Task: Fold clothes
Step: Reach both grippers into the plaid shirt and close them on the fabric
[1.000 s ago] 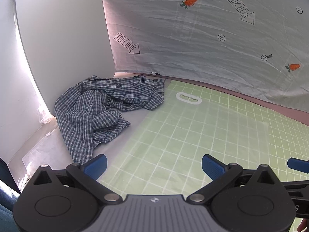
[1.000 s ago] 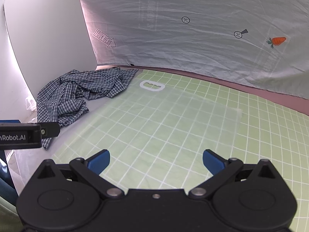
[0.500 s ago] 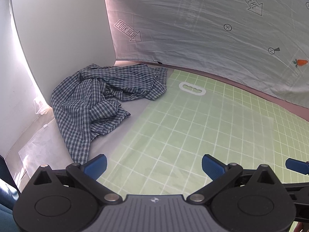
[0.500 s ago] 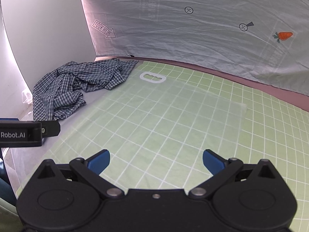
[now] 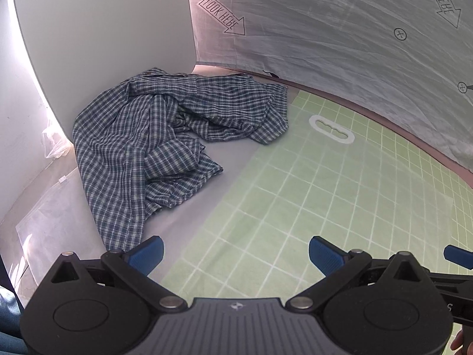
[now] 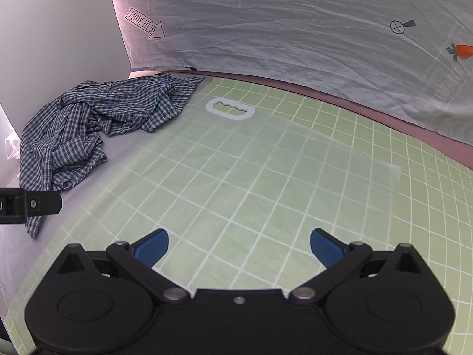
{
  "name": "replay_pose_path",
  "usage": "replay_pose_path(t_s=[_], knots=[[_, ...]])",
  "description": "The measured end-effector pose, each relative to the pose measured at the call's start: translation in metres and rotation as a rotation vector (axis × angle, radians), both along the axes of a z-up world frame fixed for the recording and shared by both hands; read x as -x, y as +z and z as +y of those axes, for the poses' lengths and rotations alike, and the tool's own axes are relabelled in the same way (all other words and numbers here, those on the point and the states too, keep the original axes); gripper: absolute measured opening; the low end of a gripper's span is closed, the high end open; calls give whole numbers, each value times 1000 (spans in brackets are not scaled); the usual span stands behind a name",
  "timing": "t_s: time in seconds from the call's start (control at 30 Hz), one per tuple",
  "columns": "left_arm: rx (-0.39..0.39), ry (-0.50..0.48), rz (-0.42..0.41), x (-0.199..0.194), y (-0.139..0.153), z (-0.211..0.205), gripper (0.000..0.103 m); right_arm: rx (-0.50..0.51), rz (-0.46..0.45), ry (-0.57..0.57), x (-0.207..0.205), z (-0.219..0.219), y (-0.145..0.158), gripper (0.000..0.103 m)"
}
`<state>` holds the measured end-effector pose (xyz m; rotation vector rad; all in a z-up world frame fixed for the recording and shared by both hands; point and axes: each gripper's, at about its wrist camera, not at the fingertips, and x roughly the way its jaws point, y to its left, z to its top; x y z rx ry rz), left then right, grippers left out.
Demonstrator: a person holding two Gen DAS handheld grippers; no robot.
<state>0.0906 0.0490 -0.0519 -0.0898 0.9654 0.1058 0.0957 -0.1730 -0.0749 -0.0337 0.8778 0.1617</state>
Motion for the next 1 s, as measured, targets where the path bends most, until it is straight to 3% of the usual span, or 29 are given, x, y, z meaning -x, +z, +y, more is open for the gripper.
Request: replay_pose_path(t_s=[0.4, 0.7, 1.0], knots=[[-7, 115, 75, -59, -37, 53, 103, 40, 73, 41, -75, 39, -30, 103], [-24, 236, 95, -90, -57, 94, 102, 52, 71, 123, -132, 83, -45, 103], [-5, 310, 111, -112, -78, 117, 88, 62, 23, 202, -180, 129, -55, 103]])
